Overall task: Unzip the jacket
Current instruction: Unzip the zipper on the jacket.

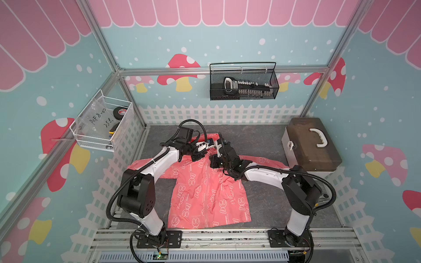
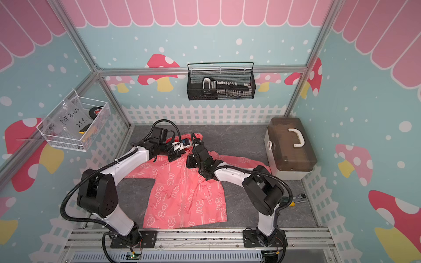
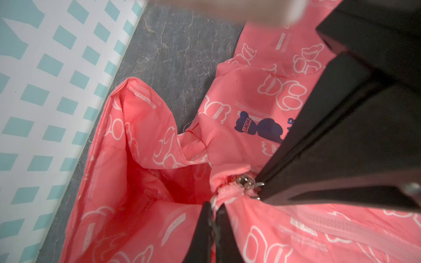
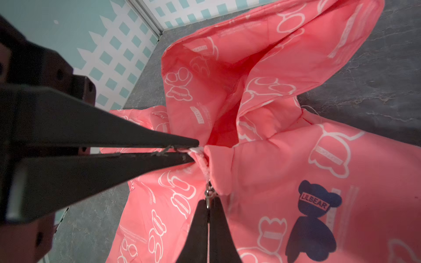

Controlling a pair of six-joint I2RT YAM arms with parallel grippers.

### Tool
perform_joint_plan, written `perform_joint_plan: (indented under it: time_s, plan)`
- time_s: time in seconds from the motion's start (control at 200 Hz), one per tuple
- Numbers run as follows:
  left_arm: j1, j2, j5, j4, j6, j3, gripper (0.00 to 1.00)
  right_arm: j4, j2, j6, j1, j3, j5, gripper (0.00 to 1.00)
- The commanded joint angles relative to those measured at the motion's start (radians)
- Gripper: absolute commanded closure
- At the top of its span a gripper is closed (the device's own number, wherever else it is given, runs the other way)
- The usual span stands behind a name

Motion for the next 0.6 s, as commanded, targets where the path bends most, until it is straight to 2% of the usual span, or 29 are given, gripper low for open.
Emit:
perform_joint_plan:
  time_s: [0.0, 0.19, 0.48, 0.595]
  plan:
    - [0.01, -0.032, 0.014, 0.067, -0.03, -0.003, 1.0, 0.009, -0.05, -0.028, 0.004, -0.052, -0.026, 1.0]
    - [0.01, -0.021, -0.018, 0.087, -0.039, 0.0, 1.0, 0.054, -0.057, -0.049, 0.004, -0.087, -0.085, 1.0]
    - [0.01, -0.013, -0.071, 0.122, -0.066, 0.001, 1.0, 0.194, 0.047, -0.016, 0.006, -0.101, -0.302, 1.0]
    - [0.018, -0.007, -0.084, 0.146, -0.094, 0.005, 1.0, 0.22, 0.056, -0.012, 0.007, -0.136, -0.32, 1.0]
